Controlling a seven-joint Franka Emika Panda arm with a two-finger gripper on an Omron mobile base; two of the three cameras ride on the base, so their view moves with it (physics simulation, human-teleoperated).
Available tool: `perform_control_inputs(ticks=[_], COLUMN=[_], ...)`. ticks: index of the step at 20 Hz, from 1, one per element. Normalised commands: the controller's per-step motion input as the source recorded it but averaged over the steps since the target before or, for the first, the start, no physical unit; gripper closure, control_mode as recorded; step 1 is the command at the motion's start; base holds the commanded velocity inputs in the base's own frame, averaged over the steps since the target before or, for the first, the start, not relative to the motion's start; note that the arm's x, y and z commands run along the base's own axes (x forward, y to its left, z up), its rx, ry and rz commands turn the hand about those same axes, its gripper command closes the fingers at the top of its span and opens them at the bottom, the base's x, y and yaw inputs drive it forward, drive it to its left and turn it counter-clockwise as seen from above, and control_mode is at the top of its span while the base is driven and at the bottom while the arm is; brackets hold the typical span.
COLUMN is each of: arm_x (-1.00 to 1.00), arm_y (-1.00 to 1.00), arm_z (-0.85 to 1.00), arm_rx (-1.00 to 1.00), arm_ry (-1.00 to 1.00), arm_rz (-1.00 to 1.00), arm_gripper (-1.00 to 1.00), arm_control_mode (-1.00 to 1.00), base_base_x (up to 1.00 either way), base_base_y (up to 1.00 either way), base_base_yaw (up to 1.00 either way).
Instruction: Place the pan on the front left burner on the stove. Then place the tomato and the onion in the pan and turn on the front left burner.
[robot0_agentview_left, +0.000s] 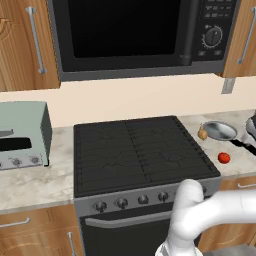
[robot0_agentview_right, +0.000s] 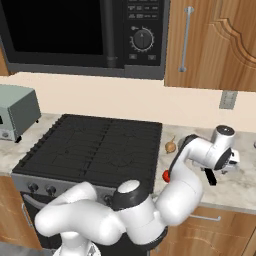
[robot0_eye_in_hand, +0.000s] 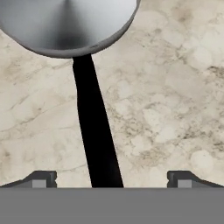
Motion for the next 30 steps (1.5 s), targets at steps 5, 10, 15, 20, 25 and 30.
perform_control_inputs(ticks=[5,10,15,20,25,30], arm_x=[0.07,0.08,0.03,0.02,0.00,-0.02], arm_y=[0.00,0.00,0.00,0.00,0.00,0.00], arm_z=[-0.32,-0.33,-0.37,-0.32,-0.05,0.00], arm_rx=[0.00,0.00,0.00,0.00,-0.01,-0.01], arm_ry=[0.01,0.01,0.02,0.03,0.00,-0.05], arm_rz=[0.02,0.01,0.01,0.00,0.00,0.00], arm_gripper=[-1.00,-1.00,-1.00,1.00,1.00,1.00], arm_control_mode=[-1.00,-1.00,-1.00,-1.00,-1.00,-1.00], base_base_x=[0.00,0.00,0.00,0.00,0.00,0.00], base_base_y=[0.00,0.00,0.00,0.00,0.00,0.00], base_base_yaw=[0.00,0.00,0.00,0.00,0.00,0.00])
